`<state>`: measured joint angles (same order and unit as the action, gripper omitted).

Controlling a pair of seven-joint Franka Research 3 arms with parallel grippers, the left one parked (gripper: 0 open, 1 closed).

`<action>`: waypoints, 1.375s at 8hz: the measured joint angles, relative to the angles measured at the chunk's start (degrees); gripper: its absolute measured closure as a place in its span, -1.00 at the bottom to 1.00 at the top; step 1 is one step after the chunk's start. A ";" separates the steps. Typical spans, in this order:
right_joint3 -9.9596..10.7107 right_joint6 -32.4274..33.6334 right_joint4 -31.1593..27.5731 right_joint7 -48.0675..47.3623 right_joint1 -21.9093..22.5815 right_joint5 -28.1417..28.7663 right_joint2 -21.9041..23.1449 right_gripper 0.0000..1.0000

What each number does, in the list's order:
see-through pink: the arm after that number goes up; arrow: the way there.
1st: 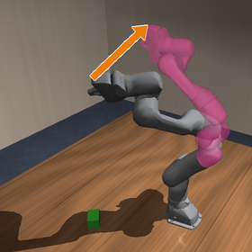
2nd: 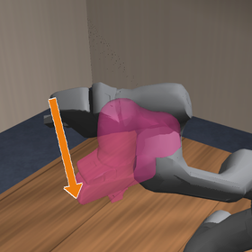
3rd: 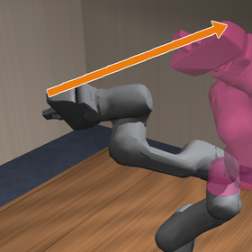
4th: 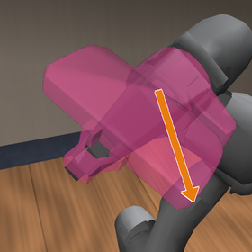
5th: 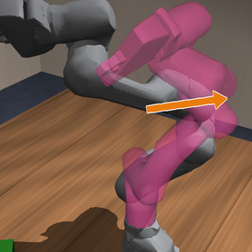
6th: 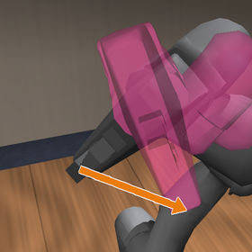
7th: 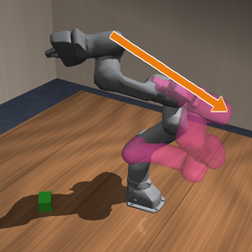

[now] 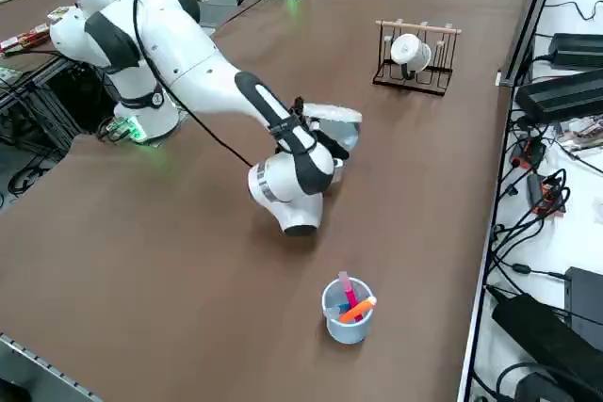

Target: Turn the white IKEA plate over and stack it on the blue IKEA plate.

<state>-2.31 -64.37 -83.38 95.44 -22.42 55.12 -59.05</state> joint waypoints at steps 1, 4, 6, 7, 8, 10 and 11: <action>0.40 0.00 0.36 0.00 -0.01 -0.50 0.00 -0.97; 2.34 -0.05 1.84 0.00 0.04 -2.16 0.00 -1.00; 3.49 -1.19 4.67 0.00 0.03 -6.38 0.11 -1.00; 3.94 -2.45 6.59 0.00 0.08 -9.32 0.30 -1.00; 4.99 -3.29 8.58 0.00 0.12 -12.13 0.55 -1.00; 8.34 -3.98 12.77 0.00 0.07 -16.58 1.32 -1.00; 9.74 -4.72 15.58 0.00 0.11 -18.91 1.72 -1.00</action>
<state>7.42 -69.09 -67.79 95.45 -22.30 36.20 -57.32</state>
